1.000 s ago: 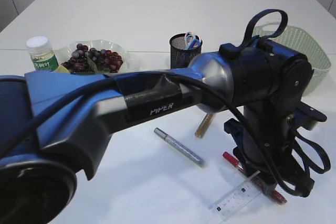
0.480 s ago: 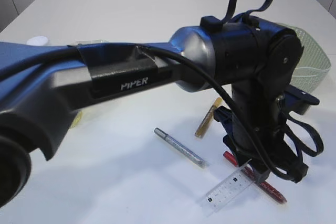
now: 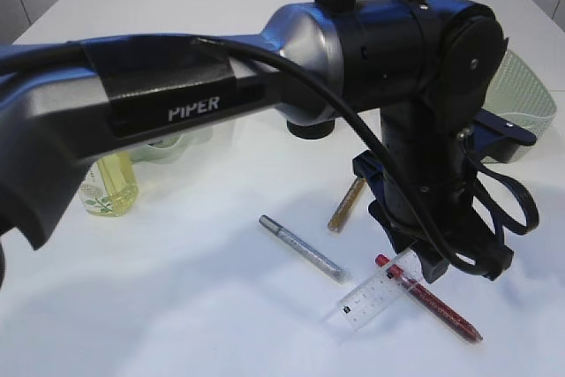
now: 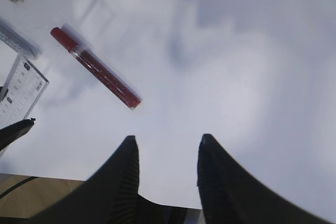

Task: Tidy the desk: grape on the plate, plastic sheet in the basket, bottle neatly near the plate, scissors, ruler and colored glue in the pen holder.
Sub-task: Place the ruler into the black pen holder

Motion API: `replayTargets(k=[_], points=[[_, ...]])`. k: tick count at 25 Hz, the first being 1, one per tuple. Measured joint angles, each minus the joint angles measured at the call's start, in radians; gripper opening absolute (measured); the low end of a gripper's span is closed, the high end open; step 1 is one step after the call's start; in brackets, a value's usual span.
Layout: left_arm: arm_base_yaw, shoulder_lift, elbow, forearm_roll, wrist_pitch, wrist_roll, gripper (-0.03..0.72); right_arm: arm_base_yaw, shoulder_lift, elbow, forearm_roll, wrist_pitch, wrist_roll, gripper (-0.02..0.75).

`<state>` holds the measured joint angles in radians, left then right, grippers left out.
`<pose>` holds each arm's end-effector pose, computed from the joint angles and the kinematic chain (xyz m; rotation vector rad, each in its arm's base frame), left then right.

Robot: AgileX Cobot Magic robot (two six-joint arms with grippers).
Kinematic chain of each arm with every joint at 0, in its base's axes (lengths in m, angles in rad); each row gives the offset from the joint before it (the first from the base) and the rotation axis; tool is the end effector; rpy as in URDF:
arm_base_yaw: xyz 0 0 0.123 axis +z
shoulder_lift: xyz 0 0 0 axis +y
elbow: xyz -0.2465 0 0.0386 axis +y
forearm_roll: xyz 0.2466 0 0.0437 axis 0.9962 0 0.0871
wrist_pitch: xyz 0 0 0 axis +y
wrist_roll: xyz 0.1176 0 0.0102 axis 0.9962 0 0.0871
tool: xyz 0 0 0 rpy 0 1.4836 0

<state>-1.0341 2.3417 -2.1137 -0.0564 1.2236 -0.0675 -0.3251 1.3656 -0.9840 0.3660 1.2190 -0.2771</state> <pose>0.2368 -0.4103 0.1444 1.3693 2.6531 -0.2318 0.2415 -0.0396 0.2101 0.2436 2.9381 0.4684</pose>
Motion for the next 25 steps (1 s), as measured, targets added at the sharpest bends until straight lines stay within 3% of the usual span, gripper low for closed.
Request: replayTargets(k=[19, 25], points=[[0.143, -0.039, 0.002, 0.015, -0.295, 0.000, 0.261, 0.000, 0.000, 0.000, 0.000, 0.000, -0.001, 0.312], [0.166, -0.039, 0.002, 0.085, -0.469, 0.000, 0.261, 0.000, 0.000, 0.000, 0.000, 0.000, -0.007, 0.312]])
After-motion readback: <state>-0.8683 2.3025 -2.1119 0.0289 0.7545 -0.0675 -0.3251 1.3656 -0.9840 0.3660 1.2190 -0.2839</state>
